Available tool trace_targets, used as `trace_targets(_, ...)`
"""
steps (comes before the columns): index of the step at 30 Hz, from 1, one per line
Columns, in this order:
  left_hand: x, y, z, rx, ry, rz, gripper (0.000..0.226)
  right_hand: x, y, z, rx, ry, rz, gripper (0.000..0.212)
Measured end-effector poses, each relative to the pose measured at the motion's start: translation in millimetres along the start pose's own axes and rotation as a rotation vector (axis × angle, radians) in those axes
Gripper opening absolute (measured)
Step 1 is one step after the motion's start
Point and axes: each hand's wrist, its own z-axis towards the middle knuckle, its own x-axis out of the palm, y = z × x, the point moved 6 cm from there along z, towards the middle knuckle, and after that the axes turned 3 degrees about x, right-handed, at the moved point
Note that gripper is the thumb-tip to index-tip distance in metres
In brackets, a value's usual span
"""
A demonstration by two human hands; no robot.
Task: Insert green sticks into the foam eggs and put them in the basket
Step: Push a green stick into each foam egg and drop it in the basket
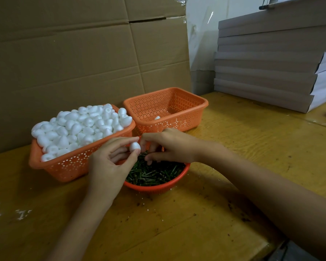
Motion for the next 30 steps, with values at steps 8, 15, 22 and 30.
trace_targets(8,0.2,-0.9,0.1,-0.004,0.004,-0.004,0.033,0.4,0.8,0.1,-0.006,-0.006,0.003,0.020)
trace_targets(15,-0.5,-3.5,-0.5,-0.002,-0.002,-0.014,0.031,1.6,-0.6,0.6,-0.019,-0.013,0.017,0.019)
trace_targets(22,-2.6,-7.5,0.1,0.040,-0.013,0.054,0.030,1.4,-1.8,1.0,-0.016,-0.005,0.023,0.020)
trace_targets(30,-2.1,-14.6,-1.5,0.082,-0.034,0.084,0.031,1.8,-3.2,1.3,-0.018,-0.004,0.034,0.020)
